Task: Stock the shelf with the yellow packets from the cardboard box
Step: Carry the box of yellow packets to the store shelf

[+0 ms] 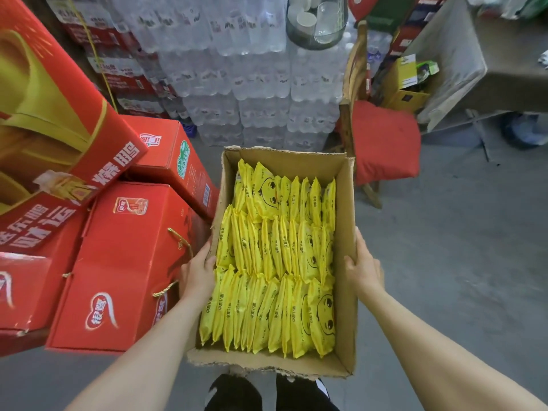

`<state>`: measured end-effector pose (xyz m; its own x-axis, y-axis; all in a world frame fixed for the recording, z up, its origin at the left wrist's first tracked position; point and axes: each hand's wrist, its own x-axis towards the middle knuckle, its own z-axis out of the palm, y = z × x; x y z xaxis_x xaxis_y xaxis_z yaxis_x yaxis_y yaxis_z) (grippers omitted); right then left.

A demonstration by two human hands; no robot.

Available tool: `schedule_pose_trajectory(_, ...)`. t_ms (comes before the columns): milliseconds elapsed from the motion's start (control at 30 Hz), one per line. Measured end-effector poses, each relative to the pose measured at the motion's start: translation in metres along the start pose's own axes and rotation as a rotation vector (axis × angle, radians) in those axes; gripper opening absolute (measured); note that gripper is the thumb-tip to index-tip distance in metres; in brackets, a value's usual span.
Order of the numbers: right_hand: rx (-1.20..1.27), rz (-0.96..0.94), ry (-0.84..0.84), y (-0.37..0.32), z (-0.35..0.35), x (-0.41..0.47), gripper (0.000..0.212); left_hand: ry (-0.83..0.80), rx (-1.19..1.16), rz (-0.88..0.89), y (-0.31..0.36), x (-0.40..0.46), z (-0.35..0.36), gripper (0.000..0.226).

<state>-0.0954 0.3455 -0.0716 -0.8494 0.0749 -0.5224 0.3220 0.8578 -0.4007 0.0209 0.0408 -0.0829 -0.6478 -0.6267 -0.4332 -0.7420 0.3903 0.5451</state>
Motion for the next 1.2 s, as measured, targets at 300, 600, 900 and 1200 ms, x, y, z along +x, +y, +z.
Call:
schedule_pose_trajectory(300, 0.046, 0.118, 0.125, 0.066, -0.008, -0.110, 0.073, -0.211, 0.118, 0.167, -0.027, -0.044, 0.004, 0.043)
schedule_pose_trajectory(600, 0.293, 0.354, 0.248, 0.168, 0.007, -0.248, 0.074, -0.383, 0.275, 0.517, -0.004, -0.120, 0.022, 0.044)
schedule_pose_trajectory(900, 0.549, 0.631, 0.455, 0.323, 0.041, -0.394, 0.064, -0.590, 0.428, 0.794, 0.025, -0.261, 0.101, 0.049)
schedule_pose_trajectory(1200, 0.738, 0.776, 0.632, 0.493, 0.046, -0.558, 0.066, -0.732, 0.552, 1.086, 0.038, -0.486, 0.190, 0.046)
